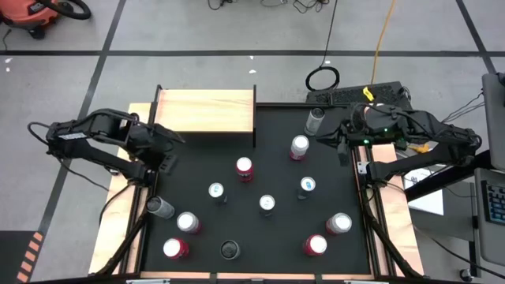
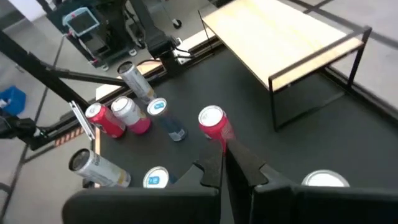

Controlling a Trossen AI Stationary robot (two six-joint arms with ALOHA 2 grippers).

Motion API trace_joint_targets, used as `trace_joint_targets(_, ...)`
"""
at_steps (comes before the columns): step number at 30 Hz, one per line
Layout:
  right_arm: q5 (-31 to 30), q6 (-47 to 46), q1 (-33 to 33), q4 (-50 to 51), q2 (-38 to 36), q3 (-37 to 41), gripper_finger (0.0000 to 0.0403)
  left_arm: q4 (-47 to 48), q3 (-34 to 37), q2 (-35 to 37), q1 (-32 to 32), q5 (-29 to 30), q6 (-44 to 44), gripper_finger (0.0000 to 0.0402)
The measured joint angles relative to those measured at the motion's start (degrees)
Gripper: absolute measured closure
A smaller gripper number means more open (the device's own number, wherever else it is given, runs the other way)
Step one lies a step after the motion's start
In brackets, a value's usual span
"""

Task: Place canned beverage on shelf
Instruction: Put the middle white yellow soda can on the shelf

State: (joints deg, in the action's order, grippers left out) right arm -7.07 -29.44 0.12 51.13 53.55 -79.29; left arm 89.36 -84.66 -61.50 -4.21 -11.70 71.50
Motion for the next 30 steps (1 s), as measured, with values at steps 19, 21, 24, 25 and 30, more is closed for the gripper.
trace_joint_targets(19, 2.73, -9.24, -0.01, 1.04, 0.21, 0.0, 0.0403, -0.43, 0.0, 0.0, -5.88, 0.08, -8.95, 0.0402)
trace_joint_targets(21, 2.73, -10.24, -0.02, 1.04, 0.23, 0.0, 0.0403, -0.37, 0.0, 0.0, -7.4, -0.36, -8.87, 0.0402)
trace_joint_targets(24, 2.73, -11.65, -0.02, 1.01, 0.21, 0.0, 0.0403, -0.35, 0.0, 0.0, -9.56, -0.31, -7.82, 0.0402)
trace_joint_targets(25, 2.73, -11.98, -0.02, 1.01, 0.21, 0.0, 0.0403, -0.35, 0.0, 0.0, -10.32, -0.08, -7.4, 0.0402)
trace_joint_targets(30, 2.73, -13.91, -0.02, -0.66, 0.25, 0.0, 0.0403, -0.02, 0.0, 0.0, -13.81, 2.85, -5.04, 0.0402)
